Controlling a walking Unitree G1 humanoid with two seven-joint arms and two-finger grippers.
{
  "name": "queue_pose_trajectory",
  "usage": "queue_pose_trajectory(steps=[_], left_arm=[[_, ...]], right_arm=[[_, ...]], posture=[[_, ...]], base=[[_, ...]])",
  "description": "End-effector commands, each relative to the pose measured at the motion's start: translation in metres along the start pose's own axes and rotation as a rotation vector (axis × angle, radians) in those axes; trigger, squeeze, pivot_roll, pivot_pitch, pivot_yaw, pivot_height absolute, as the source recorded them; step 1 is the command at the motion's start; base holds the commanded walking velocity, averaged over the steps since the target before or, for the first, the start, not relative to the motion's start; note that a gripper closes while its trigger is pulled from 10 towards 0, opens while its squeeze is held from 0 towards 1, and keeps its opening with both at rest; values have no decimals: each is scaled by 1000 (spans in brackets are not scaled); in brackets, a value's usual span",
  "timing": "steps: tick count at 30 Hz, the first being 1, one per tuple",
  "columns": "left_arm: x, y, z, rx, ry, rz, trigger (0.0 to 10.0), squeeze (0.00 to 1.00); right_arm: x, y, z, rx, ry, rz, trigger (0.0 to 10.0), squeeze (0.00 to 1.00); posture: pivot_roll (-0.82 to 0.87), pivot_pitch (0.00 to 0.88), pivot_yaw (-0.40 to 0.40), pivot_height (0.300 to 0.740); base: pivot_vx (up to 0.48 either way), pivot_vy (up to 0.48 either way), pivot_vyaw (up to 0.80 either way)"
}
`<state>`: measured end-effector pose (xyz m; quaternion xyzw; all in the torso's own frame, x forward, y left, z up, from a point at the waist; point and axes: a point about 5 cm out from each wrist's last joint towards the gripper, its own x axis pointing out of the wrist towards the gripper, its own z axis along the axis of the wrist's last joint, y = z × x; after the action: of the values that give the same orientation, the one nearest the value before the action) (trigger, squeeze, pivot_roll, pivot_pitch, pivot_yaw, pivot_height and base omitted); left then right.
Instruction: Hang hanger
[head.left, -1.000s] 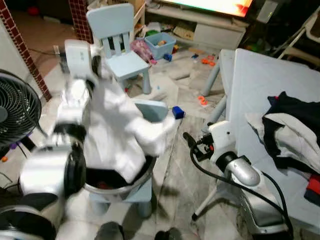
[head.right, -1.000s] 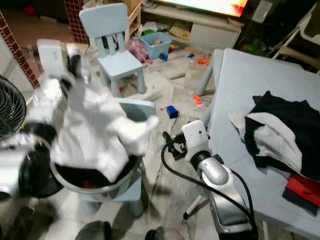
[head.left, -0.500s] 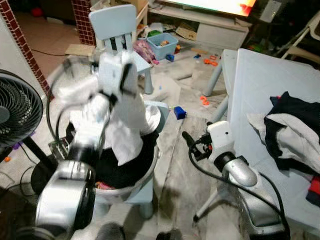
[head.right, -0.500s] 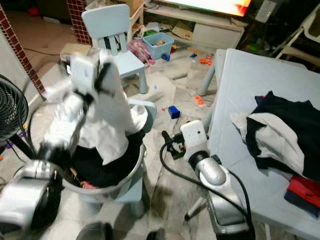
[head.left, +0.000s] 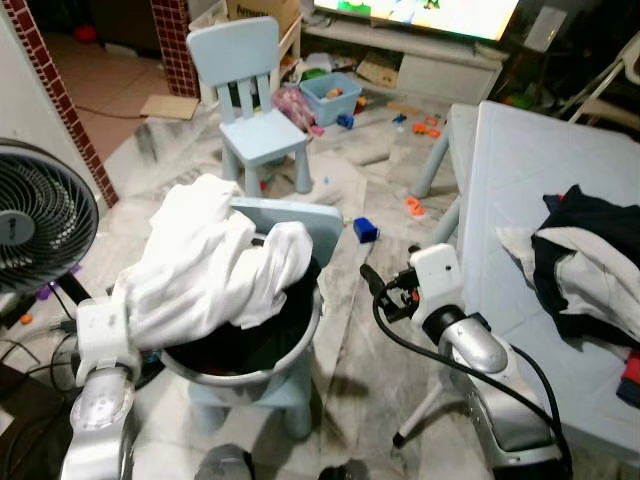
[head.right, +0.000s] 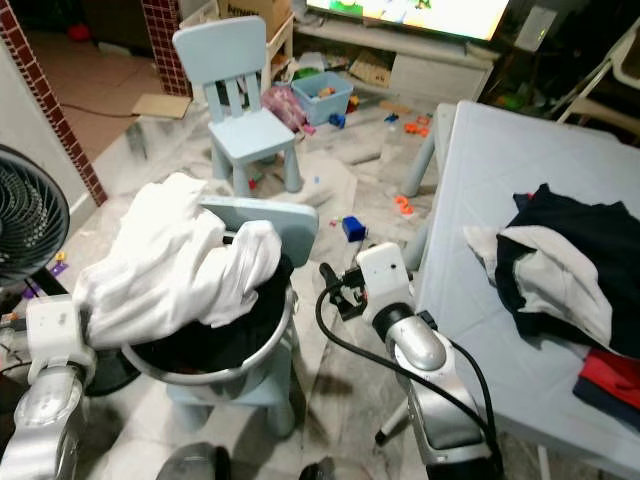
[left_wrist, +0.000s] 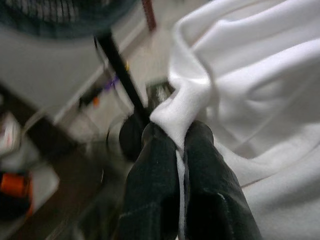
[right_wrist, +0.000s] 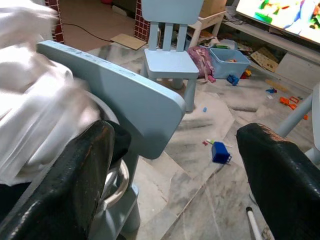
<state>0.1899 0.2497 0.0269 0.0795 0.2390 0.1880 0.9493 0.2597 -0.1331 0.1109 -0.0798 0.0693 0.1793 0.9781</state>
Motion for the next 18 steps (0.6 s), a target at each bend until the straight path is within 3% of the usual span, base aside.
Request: queue_pose_trajectory(steps=[1, 4, 7, 9, 10, 11, 12, 13, 18], left_arm=[[-9, -8, -1, 18, 37, -47, 0, 0], [-13, -12, -11, 15, 112, -73, 0, 0], [-10, -15, -10, 63, 93, -109, 0, 0], [-8, -16, -7, 87, 77, -127, 4706, 0], [-6, -15, -4, 106, 62, -131, 8863, 0], [-5, -15, -3, 113, 53, -138, 10000, 0], [-4, -14, -1, 119, 45, -133, 10000, 667], [-2, -14, 1, 120, 44, -131, 10000, 1000], [-2, -18, 4, 171, 39, -159, 10000, 1000]], right_arm=[[0, -5, -2, -5, 6, -23, 10000, 0], [0, -3, -3, -6, 6, -22, 10000, 0], [0, -2, -3, -7, 5, -18, 10000, 0], [0, -3, -3, -7, 4, -18, 10000, 0], [1, -4, -2, -9, 3, -18, 10000, 0], [2, -4, -2, -9, 2, -18, 10000, 0], [2, -5, -1, -10, 1, -19, 10000, 0], [2, -5, -1, -12, 0, -19, 10000, 0], [4, -2, 0, -14, -3, -11, 10000, 0]], posture=[[21, 41, -56, 740], [23, 43, -56, 740], [24, 43, -64, 740], [24, 43, -64, 740], [22, 44, -69, 740], [22, 43, -71, 740], [22, 43, -71, 740], [24, 43, -74, 740], [28, 43, -81, 740]], base=[[0, 0, 0], [0, 0, 0], [0, 0, 0], [0, 0, 0], [0, 0, 0], [0, 0, 0], [0, 0, 0], [0, 0, 0], [0, 0, 0]])
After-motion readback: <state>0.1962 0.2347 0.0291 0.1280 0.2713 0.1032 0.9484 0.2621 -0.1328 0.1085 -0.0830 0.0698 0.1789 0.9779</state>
